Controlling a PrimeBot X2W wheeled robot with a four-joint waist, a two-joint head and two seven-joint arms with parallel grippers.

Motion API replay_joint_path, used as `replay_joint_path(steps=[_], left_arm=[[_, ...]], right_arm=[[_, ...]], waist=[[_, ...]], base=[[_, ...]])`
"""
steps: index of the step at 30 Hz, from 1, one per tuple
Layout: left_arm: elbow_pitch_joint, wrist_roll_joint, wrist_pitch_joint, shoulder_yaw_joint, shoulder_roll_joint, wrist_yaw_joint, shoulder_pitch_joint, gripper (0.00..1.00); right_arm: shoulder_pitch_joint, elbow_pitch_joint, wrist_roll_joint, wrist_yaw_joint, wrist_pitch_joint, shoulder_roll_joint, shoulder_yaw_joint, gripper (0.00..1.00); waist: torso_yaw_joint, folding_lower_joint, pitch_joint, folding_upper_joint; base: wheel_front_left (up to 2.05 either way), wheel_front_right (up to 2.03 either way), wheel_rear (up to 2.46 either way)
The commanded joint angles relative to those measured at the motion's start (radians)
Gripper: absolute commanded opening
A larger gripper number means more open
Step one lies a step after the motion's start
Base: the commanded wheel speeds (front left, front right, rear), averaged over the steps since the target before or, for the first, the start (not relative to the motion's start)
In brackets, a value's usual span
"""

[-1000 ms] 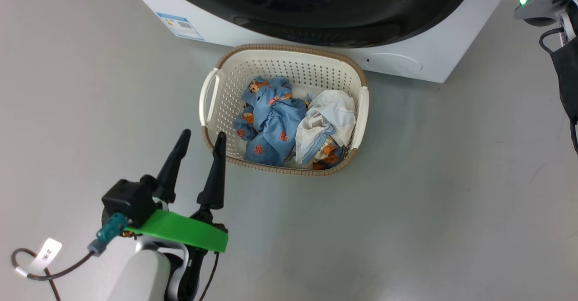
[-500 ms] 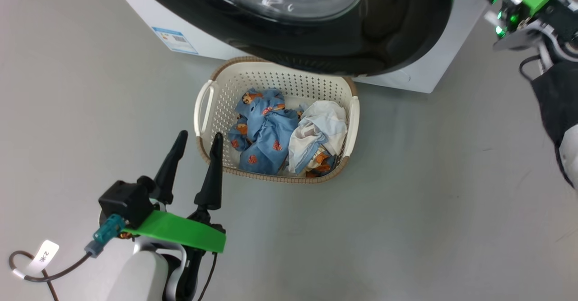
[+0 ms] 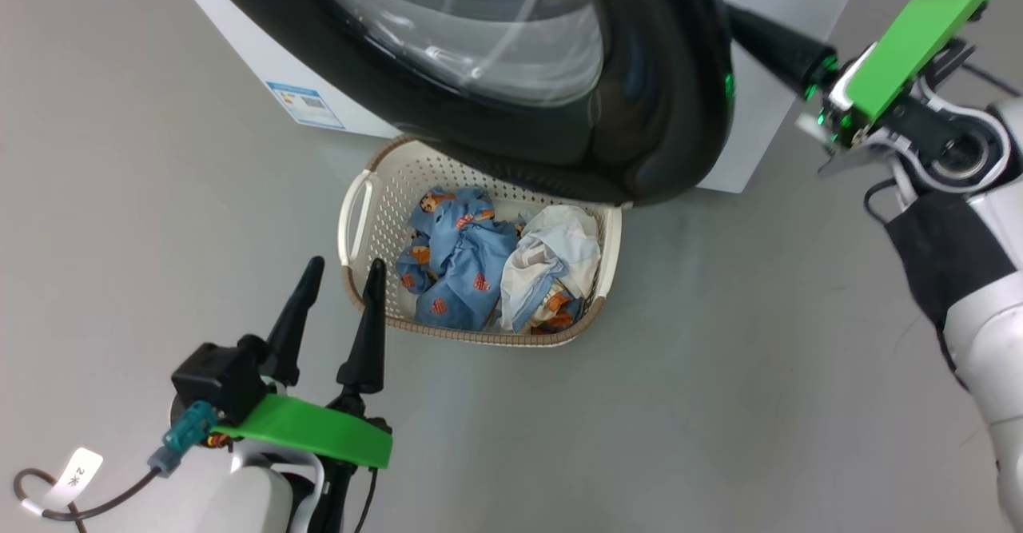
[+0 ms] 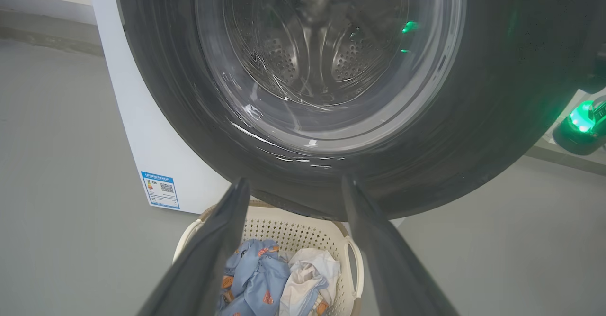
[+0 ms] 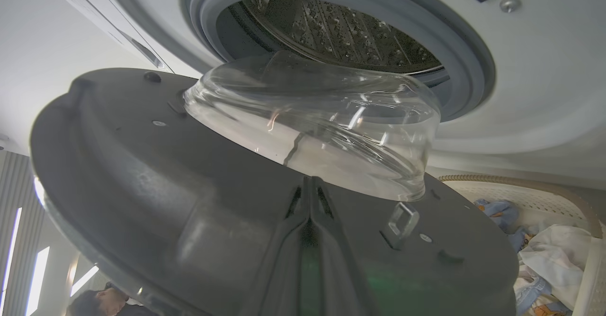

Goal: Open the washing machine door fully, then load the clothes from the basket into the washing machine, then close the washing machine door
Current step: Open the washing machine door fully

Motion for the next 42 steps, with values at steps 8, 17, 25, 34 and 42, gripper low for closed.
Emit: replay_joint_path(steps=[8,17,25,34,42], left_arm=[[-0.021,0.018,-0.006,0.044,0.019,-0.003,0.039,1.00],[-0.022,0.034,-0.006,0.054,0.019,-0.003,0.076,1.00],[-0.020,0.041,-0.006,0.053,0.022,-0.003,0.102,1.00],[-0.025,0.046,-0.006,0.059,0.026,-0.003,0.119,1.00],[-0.024,0.045,-0.006,0.065,0.025,-0.003,0.125,1.00]], right_arm=[[0.094,-0.084,0.015,0.003,0.022,0.051,0.037,0.00],[0.171,-0.132,0.023,0.003,0.034,0.069,0.051,0.00],[0.237,-0.176,0.027,0.003,0.048,0.093,0.072,0.00],[0.296,-0.226,0.023,0.003,0.072,0.124,0.105,0.00],[0.323,-0.246,0.016,0.003,0.084,0.159,0.137,0.00]], waist=[[-0.001,0.0000,-0.046,0.0000],[-0.005,0.0000,-0.089,0.0000],[-0.006,0.0000,-0.119,0.0000],[0.003,0.0000,-0.133,0.0000],[0.019,0.0000,-0.141,0.0000]], base=[[0.00,0.00,0.00],[0.00,0.00,0.00],[0.00,0.00,0.00],[0.00,0.00,0.00],[0.00,0.00,0.00]])
